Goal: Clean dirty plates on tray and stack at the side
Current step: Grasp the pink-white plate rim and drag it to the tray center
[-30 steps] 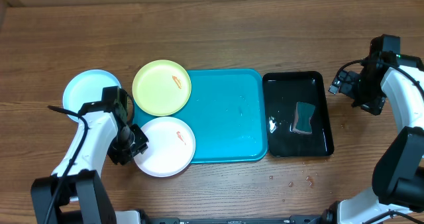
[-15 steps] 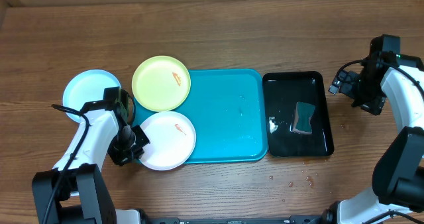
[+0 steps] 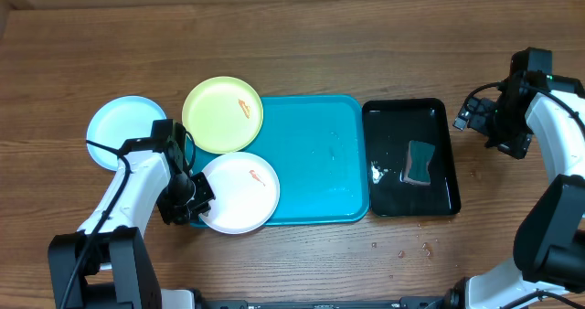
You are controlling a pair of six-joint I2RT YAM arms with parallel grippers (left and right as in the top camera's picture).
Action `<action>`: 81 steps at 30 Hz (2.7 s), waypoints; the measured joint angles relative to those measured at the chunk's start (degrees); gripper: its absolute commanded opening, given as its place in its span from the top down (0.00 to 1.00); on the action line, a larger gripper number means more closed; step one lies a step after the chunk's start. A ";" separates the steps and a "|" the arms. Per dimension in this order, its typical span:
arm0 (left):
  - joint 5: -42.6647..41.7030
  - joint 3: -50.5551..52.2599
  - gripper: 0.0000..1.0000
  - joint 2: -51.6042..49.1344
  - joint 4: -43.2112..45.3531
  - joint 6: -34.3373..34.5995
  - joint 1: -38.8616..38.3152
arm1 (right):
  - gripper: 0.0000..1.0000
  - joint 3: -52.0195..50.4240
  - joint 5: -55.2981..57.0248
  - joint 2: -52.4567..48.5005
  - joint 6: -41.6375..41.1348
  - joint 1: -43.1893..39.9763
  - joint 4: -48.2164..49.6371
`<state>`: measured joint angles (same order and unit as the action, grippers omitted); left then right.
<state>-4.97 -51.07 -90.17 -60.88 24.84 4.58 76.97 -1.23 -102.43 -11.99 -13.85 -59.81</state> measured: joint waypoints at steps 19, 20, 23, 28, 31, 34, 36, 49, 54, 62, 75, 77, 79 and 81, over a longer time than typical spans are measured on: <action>0.50 0.94 0.85 0.00 0.68 -0.48 0.00 | 0.00 0.00 -0.02 0.00 0.02 0.00 0.00; 0.50 1.38 0.94 0.00 1.14 -0.44 0.00 | 0.00 0.00 0.00 0.00 0.02 0.00 0.00; 0.17 2.40 0.96 0.00 2.21 -0.66 0.00 | 0.00 0.00 0.00 0.00 0.00 0.00 0.00; -2.16 2.32 0.96 0.04 1.66 -0.83 0.00 | 0.00 0.00 0.00 0.00 0.00 0.00 0.02; -2.97 1.62 0.96 0.02 -0.09 -0.85 -0.55 | 0.00 0.00 0.00 0.00 0.02 0.00 0.00; -3.26 -0.52 0.96 0.02 -1.38 -0.85 -2.38 | 0.00 0.00 0.00 0.00 0.00 0.00 0.00; -3.72 -2.32 0.96 0.02 -1.84 -0.83 -4.42 | 0.00 0.00 0.00 0.00 0.00 0.00 -0.02; -8.74 -5.57 0.96 0.02 6.64 8.57 -18.47 | 0.00 0.00 0.02 0.00 0.00 0.00 0.02; -8.81 -5.64 0.96 0.02 13.60 10.21 -23.04 | 0.00 0.00 0.00 0.00 0.02 0.00 0.02; -3.93 -5.66 0.96 0.00 16.17 15.04 -26.25 | 0.00 0.00 0.00 0.00 0.02 0.00 0.00; 4.98 -5.66 0.96 0.00 18.62 19.15 -26.36 | 0.00 0.00 0.00 0.00 0.04 0.00 -0.02; 5.84 -5.66 0.96 0.00 18.80 19.39 -26.36 | 0.00 0.00 0.00 0.00 -0.02 0.00 0.02; 6.19 -5.66 0.96 0.00 18.71 19.41 -26.49 | 0.00 0.00 0.00 0.00 -0.02 0.00 0.02; 6.60 -5.66 0.96 0.00 18.75 19.41 -27.06 | 0.00 0.00 -0.02 0.00 0.00 0.00 0.00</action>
<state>1.63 -56.73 -90.17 -42.13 44.25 -22.48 76.97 -1.26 -102.43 -11.99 -13.85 -59.81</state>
